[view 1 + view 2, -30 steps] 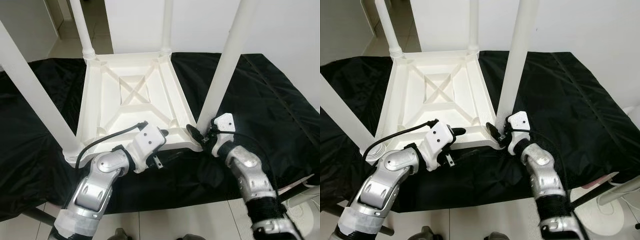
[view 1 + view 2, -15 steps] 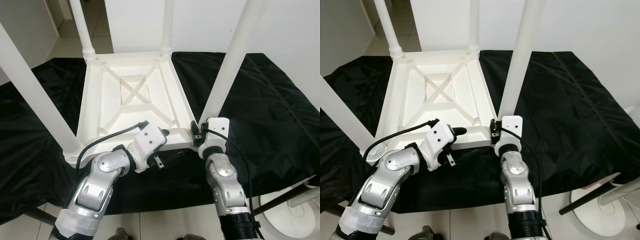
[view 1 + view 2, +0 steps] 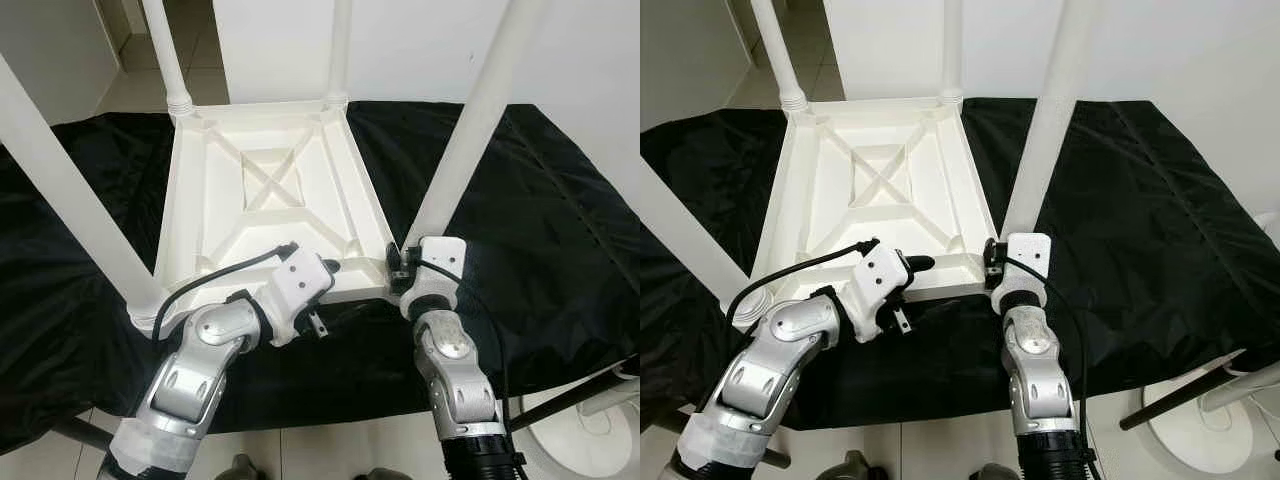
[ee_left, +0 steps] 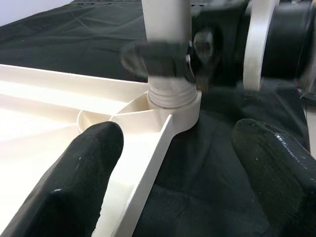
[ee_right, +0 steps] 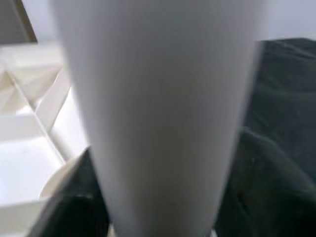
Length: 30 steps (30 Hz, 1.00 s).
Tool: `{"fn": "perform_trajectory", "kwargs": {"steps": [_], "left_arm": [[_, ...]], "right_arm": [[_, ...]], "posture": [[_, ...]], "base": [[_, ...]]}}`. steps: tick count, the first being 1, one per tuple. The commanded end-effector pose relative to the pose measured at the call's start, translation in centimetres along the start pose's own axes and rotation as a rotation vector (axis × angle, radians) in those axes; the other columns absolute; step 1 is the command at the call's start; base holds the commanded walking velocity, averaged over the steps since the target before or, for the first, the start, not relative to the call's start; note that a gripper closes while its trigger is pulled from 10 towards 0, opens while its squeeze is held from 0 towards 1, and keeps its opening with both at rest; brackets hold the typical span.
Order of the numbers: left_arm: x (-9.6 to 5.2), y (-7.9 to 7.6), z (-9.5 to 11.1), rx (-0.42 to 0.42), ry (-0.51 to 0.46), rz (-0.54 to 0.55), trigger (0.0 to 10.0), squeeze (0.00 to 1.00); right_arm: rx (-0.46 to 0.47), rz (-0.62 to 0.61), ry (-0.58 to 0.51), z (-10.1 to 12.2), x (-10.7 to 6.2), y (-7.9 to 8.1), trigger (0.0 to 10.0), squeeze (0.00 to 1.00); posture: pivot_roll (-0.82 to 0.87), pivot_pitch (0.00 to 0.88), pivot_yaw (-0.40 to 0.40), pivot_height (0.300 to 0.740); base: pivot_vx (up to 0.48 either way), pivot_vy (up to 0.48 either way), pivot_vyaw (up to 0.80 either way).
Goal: Building children table
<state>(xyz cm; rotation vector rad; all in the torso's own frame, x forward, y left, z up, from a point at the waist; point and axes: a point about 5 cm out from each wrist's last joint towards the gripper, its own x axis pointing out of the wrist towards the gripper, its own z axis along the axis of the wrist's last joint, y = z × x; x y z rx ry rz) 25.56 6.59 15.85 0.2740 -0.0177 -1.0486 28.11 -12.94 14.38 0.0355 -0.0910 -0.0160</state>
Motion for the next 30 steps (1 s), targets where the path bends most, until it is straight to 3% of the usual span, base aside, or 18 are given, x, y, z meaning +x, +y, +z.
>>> {"fn": "perform_trajectory", "kwargs": {"steps": [1, 3, 6, 9, 12, 13, 20, 30], "left_arm": [[0.2, 0.4, 0.4, 0.002, -0.006, 0.049, 10.0, 0.0], [0.2, 0.4, 0.4, 0.002, -0.006, 0.049, 10.0, 0.0], [0.1, 0.6, 0.4, 0.004, -0.007, 0.057, 10.0, 0.0], [0.1, 0.6, 0.5, 0.004, -0.008, 0.057, 10.0, 0.0], [0.3, 0.7, 0.5, 0.006, -0.01, 0.053, 10.0, 0.0], [0.4, 0.7, 0.6, 0.007, -0.012, 0.051, 10.0, 0.0], [0.5, 0.8, 0.7, 0.009, -0.014, 0.051, 10.0, 0.0], [0.7, 1.1, 1.0, 0.014, -0.022, 0.057, 10.0, 0.0]], "right_arm": [[0.026, 0.035, -0.02, 0.3, -0.2, -0.2, 10.0, 1.0], [0.026, 0.035, -0.02, 0.3, -0.2, -0.2, 10.0, 1.0], [0.034, 0.162, -0.019, 0.4, -0.4, -1.9, 10.0, 1.0], [0.025, 0.179, -0.018, 0.4, -0.4, -2.3, 10.0, 1.0], [-0.003, 0.279, -0.01, 0.0, -0.1, -3.1, 10.0, 1.0], [-0.007, 0.365, 0.0, -0.2, -0.1, -3.3, 10.0, 0.0], [-0.123, 0.521, 0.036, -0.6, 1.6, -4.6, 10.0, 0.0], [-0.172, 0.687, 0.069, -0.8, 3.9, -3.5, 9.9, 0.0]], "posture": [[-0.1, 0.007, 0.035, 0.74], [-0.1, 0.007, 0.035, 0.74], [-0.11, 0.011, 0.043, 0.74], [-0.11, 0.012, 0.044, 0.74], [-0.12, 0.015, 0.046, 0.74], [-0.11, 0.016, 0.047, 0.74], [-0.11, 0.014, 0.05, 0.74], [-0.1, 0.004, 0.049, 0.74]], "base": [[0.0, 0.0, 0.0], [0.0, 0.0, 0.0], [0.0, 0.0, 0.0], [0.0, 0.0, 0.0], [0.0, 0.0, 0.0], [0.0, 0.0, 0.0], [0.0, 0.0, 0.0], [0.0, 0.0, 0.0]]}}
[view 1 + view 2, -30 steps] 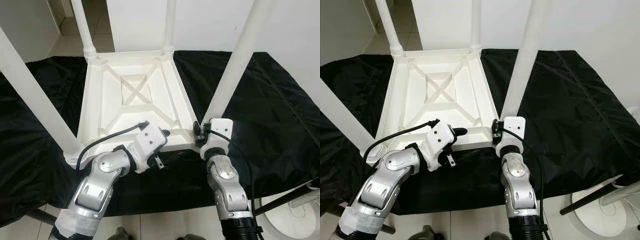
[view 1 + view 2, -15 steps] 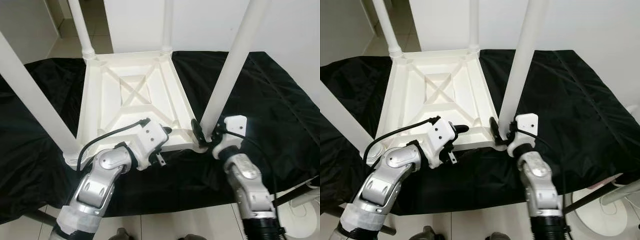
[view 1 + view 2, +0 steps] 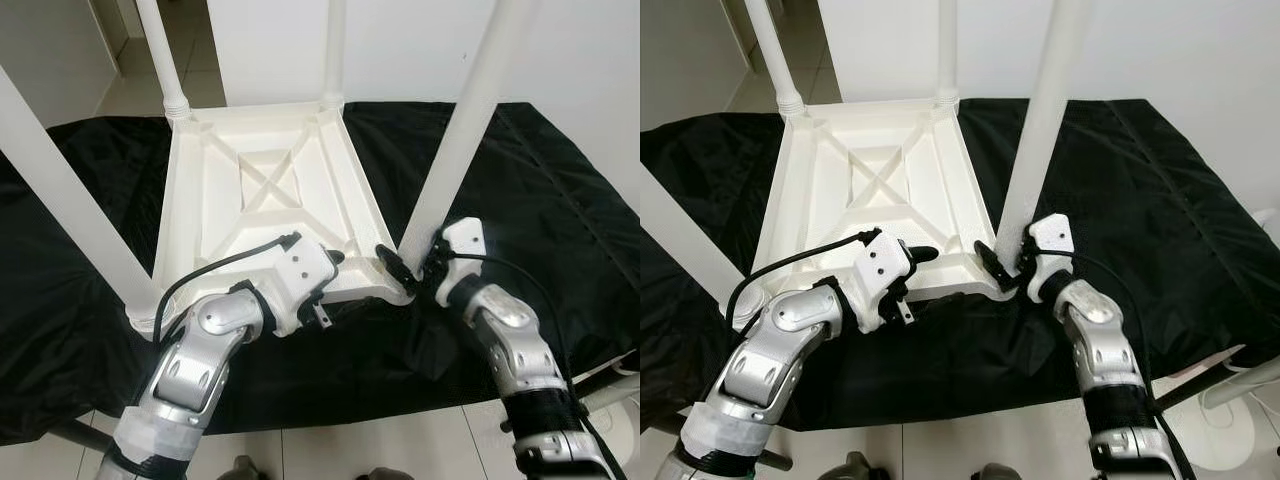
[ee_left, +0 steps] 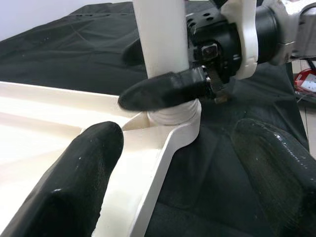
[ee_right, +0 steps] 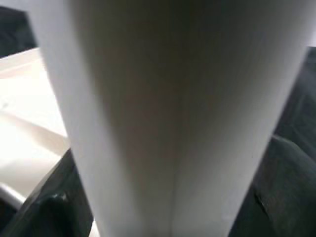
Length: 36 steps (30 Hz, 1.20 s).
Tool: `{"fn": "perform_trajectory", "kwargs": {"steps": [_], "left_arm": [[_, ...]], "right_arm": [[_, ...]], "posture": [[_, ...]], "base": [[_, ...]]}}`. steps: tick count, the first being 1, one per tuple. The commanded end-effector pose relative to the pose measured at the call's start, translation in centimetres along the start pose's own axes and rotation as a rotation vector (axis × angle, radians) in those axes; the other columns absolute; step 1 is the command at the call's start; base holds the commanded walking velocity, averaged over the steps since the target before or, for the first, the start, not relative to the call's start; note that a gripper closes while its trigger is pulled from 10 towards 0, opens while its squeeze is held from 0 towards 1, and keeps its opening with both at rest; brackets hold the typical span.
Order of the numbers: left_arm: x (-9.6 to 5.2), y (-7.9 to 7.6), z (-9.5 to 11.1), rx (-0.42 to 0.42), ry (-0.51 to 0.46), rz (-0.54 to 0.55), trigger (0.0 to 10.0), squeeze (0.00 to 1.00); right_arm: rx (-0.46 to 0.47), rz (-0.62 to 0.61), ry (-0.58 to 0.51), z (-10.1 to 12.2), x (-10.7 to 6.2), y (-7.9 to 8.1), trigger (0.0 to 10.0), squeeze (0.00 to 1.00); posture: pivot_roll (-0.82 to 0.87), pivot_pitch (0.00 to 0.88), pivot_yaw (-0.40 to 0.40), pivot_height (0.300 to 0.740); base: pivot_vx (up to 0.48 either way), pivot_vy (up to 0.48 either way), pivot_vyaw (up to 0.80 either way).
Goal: Building children table
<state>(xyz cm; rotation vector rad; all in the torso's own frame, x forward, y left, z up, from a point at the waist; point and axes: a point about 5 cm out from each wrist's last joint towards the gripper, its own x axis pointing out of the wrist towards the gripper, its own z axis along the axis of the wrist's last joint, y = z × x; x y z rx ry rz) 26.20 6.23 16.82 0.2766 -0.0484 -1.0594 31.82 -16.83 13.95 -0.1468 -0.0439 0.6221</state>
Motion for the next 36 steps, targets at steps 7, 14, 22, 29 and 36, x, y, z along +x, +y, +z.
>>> {"fn": "perform_trajectory", "kwargs": {"steps": [7, 14, 22, 29, 36], "left_arm": [[0.2, 0.4, 0.1, 0.0, 0.004, 0.061, 10.0, 0.0], [0.3, 0.2, -0.1, 0.002, 0.01, 0.053, 10.0, 0.0], [0.4, 0.0, -0.2, -0.002, 0.01, 0.045, 10.0, 0.0], [0.5, 0.0, -0.1, -0.004, 0.005, 0.043, 10.0, 0.0], [0.6, -0.1, -0.2, -0.007, 0.001, 0.039, 10.0, 0.0]], "right_arm": [[-0.016, 0.102, 0.025, -0.4, 0.7, 0.1, 0.0, 0.0], [0.035, 0.113, 0.039, -1.5, -0.3, 0.1, 0.0, 0.0], [0.064, 0.008, 0.031, -1.1, -0.8, -0.4, 10.0, 0.0], [0.048, -0.14, 0.031, -0.7, -0.7, -0.5, 10.0, 0.0], [0.102, -0.423, 0.041, -0.7, 0.0, 2.6, 10.0, 0.0]], "posture": [[-0.1, 0.004, 0.046, 0.74], [-0.1, 0.008, 0.04, 0.74], [-0.12, 0.014, 0.039, 0.74], [-0.12, 0.013, 0.033, 0.74], [-0.13, 0.01, 0.031, 0.74]], "base": [[0.0, 0.0, 0.0], [0.0, 0.0, 0.0], [0.0, 0.0, 0.0], [0.0, 0.0, 0.0], [0.0, 0.0, 0.0]]}}
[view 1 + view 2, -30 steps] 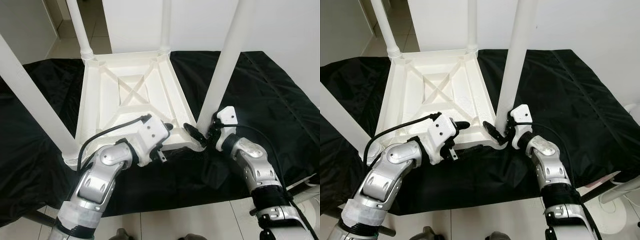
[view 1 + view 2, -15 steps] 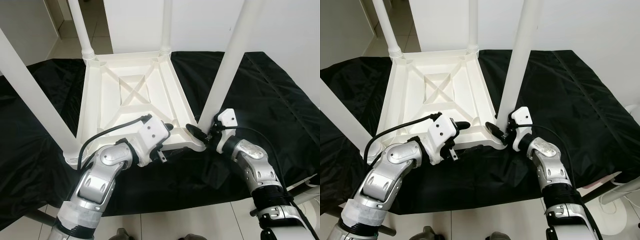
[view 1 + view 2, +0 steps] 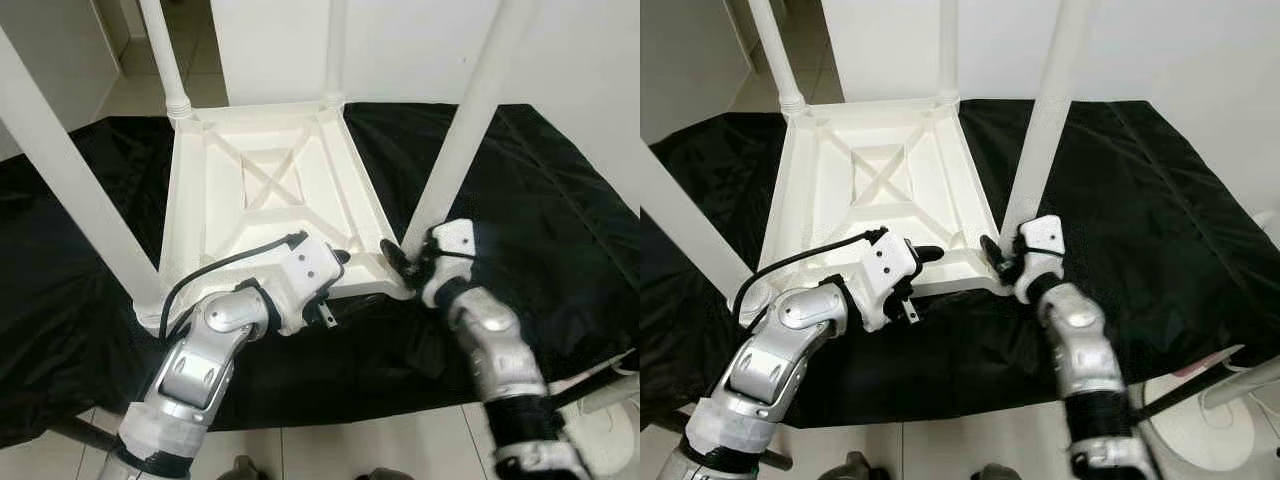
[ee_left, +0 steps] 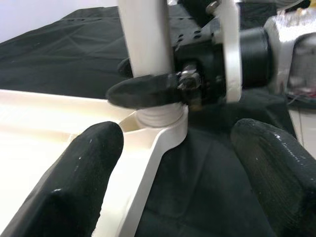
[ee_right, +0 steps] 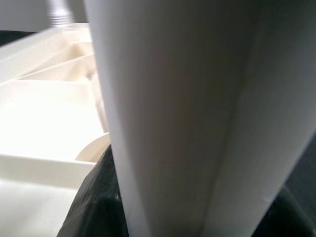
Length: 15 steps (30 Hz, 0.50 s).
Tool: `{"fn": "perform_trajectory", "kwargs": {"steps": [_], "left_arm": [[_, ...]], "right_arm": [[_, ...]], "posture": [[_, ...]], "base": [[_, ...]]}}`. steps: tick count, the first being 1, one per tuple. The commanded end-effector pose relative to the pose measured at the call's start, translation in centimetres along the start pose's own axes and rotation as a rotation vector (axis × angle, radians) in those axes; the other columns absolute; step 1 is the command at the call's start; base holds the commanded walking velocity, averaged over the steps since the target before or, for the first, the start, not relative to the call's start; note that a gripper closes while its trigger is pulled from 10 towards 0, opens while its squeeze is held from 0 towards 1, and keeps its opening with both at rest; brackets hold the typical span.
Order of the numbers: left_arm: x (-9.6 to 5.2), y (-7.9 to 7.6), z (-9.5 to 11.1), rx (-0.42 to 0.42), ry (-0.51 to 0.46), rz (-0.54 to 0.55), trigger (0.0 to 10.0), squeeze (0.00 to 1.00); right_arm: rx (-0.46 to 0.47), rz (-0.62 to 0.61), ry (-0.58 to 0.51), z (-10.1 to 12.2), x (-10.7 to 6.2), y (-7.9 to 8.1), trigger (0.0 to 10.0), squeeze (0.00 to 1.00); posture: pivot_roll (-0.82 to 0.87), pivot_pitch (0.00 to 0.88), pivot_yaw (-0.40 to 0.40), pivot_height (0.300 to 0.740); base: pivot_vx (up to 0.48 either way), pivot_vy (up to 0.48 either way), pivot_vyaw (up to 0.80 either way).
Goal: Building children table
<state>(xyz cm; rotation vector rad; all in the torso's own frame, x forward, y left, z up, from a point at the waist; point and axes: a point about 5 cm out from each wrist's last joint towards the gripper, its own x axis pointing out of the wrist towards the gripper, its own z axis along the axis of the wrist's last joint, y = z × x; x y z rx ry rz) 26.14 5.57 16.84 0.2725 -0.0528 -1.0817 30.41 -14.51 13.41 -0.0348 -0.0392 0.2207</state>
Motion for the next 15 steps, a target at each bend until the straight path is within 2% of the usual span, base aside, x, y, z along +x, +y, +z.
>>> {"fn": "perform_trajectory", "kwargs": {"steps": [1, 4, 6, 12, 15], "left_arm": [[0.1, 0.2, -0.3, -0.006, 0.009, 0.06, 10.0, 0.0], [0.1, 0.2, -0.3, -0.005, 0.009, 0.058, 10.0, 0.0], [0.1, 0.2, -0.3, -0.004, 0.009, 0.058, 10.0, 0.0], [0.2, 0.1, -0.3, -0.006, 0.006, 0.059, 10.0, 0.0], [0.3, 0.0, -0.3, -0.003, 0.003, 0.056, 10.0, 0.0]], "right_arm": [[-0.01, -0.062, 0.036, -0.6, -0.2, 0.3, 10.0, 0.0], [0.029, -0.177, 0.038, -0.6, -0.4, 1.7, 10.0, 0.0], [0.047, -0.203, 0.034, -0.6, -0.4, 2.1, 10.0, 0.0], [0.081, -0.221, 0.024, -0.1, -0.2, 3.2, 10.0, 0.0], [0.069, -0.225, 0.015, 0.3, -0.2, 2.9, 10.0, 0.0]], "posture": [[-0.13, 0.01, 0.031, 0.74], [-0.13, 0.008, 0.027, 0.74], [-0.13, 0.008, 0.027, 0.74], [-0.13, 0.0, 0.019, 0.74], [-0.14, 0.0, 0.012, 0.74]], "base": [[0.0, 0.0, 0.0], [0.0, 0.0, 0.0], [0.0, 0.0, 0.0], [0.0, 0.0, 0.0], [0.0, 0.0, 0.0]]}}
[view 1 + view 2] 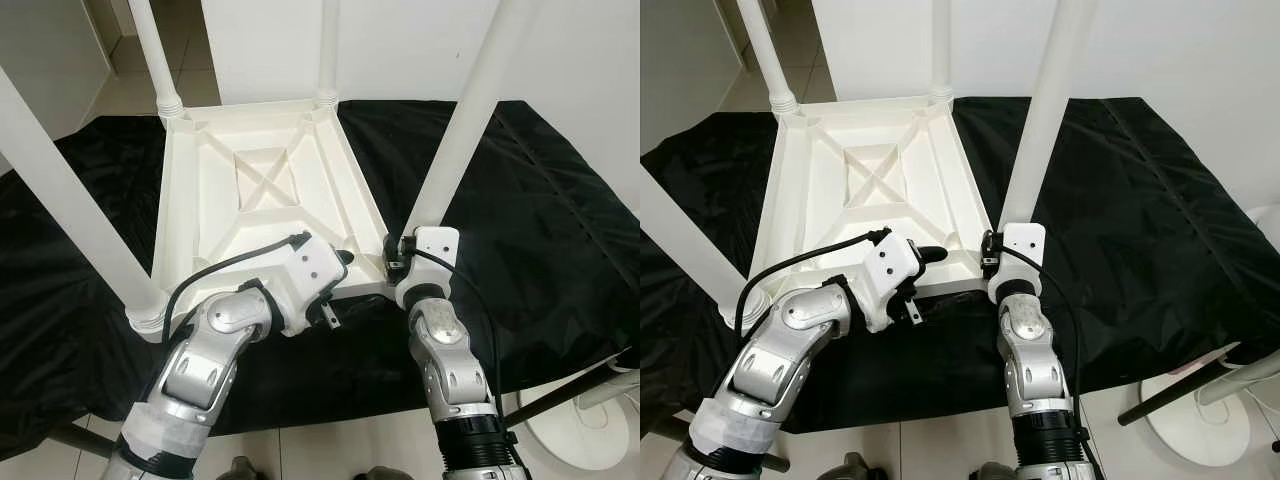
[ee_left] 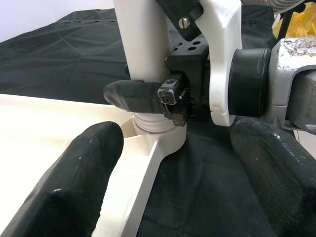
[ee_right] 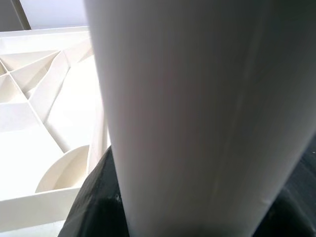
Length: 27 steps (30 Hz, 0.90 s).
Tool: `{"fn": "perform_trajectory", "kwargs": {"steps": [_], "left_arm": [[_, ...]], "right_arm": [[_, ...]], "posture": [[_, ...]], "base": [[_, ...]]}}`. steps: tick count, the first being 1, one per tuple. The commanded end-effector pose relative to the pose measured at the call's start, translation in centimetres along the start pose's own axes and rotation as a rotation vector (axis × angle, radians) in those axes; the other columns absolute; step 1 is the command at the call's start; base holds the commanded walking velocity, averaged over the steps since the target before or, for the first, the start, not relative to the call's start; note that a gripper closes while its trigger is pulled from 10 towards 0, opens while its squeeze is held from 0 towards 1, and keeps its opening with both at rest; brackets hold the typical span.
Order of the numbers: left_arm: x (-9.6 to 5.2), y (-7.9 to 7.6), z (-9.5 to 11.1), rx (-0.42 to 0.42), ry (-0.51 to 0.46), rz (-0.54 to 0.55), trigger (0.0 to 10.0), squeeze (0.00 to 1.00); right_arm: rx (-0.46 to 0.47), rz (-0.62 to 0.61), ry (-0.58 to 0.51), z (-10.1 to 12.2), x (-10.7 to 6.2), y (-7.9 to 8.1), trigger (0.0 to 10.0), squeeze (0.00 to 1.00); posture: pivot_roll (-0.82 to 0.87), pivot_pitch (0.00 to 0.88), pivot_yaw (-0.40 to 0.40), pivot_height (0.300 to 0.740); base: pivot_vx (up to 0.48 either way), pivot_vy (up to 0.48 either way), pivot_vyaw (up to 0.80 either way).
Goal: Building children table
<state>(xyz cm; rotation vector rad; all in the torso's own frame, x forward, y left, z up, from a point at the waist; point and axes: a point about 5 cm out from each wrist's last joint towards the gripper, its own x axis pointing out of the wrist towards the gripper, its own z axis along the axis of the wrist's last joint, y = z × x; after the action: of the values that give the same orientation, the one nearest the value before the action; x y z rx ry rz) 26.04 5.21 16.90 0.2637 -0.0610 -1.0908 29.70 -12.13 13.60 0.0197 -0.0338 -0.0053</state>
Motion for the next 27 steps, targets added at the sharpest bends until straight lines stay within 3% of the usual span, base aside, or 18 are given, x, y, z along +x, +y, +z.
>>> {"fn": "perform_trajectory", "kwargs": {"steps": [1, 3, 4, 7, 8, 16, 17, 18, 24, 27], "left_arm": [[0.2, 0.2, -0.4, -0.004, 0.012, 0.066, 10.0, 0.0], [0.2, 0.2, -0.4, -0.006, 0.009, 0.068, 10.0, 0.0], [0.2, 0.2, -0.4, -0.004, 0.009, 0.067, 10.0, 0.0], [0.2, 0.2, -0.4, -0.002, 0.008, 0.066, 10.0, 0.0], [0.2, 0.2, -0.3, -0.001, 0.007, 0.061, 10.0, 0.0], [0.2, 0.7, -0.1, 0.007, 0.006, 0.06, 10.0, 0.0], [0.2, 0.7, 0.0, 0.011, 0.006, 0.057, 10.0, 0.0], [0.2, 0.7, 0.1, 0.012, 0.005, 0.056, 10.0, 0.0], [0.1, 0.6, 0.1, 0.009, 0.007, 0.053, 10.0, 0.0], [0.2, 0.1, 0.0, -0.001, 0.005, 0.04, 10.0, 0.0]], "right_arm": [[0.009, -0.008, 0.011, 0.2, -0.1, 0.1, 10.0, 0.0], [0.006, -0.008, 0.012, 0.3, -0.1, 0.0, 10.0, 0.0], [0.002, -0.002, 0.009, 0.3, -0.2, -0.1, 10.0, 0.79], [-0.001, 0.001, 0.006, 0.3, -0.2, -0.2, 10.0, 0.79], [0.0, 0.01, 0.002, 0.4, -0.3, -0.1, 10.0, 1.0], [0.012, 0.18, -0.025, 0.7, -1.0, -0.3, 10.0, 1.0], [-0.002, 0.247, -0.035, 0.8, -1.2, -0.6, 10.0, 0.93], [-0.009, 0.311, -0.041, 0.9, -1.3, -1.0, 10.0, 0.0], [-0.08, 0.493, -0.033, 1.1, -1.4, -3.1, 10.0, 0.0], [-0.17, 0.647, 0.0, 1.2, -0.7, -5.0, 10.0, 0.0]], "posture": [[-0.16, 0.0, 0.008, 0.74], [-0.16, 0.0, 0.008, 0.74], [-0.16, 0.0, 0.008, 0.74], [-0.17, 0.002, 0.017, 0.74], [-0.17, 0.006, 0.018, 0.74], [-0.15, 0.014, 0.048, 0.74], [-0.15, 0.017, 0.048, 0.74], [-0.15, 0.017, 0.048, 0.74], [-0.14, 0.014, 0.039, 0.74], [-0.14, 0.014, 0.035, 0.74]], "base": [[0.0, 0.0, 0.0], [0.0, 0.0, 0.0], [0.0, 0.0, 0.0], [0.0, 0.0, 0.0], [0.0, 0.0, 0.0], [0.0, 0.0, 0.0], [0.0, 0.0, 0.0], [0.0, 0.0, 0.0], [0.0, 0.0, 0.0], [0.0, 0.0, 0.0]]}}
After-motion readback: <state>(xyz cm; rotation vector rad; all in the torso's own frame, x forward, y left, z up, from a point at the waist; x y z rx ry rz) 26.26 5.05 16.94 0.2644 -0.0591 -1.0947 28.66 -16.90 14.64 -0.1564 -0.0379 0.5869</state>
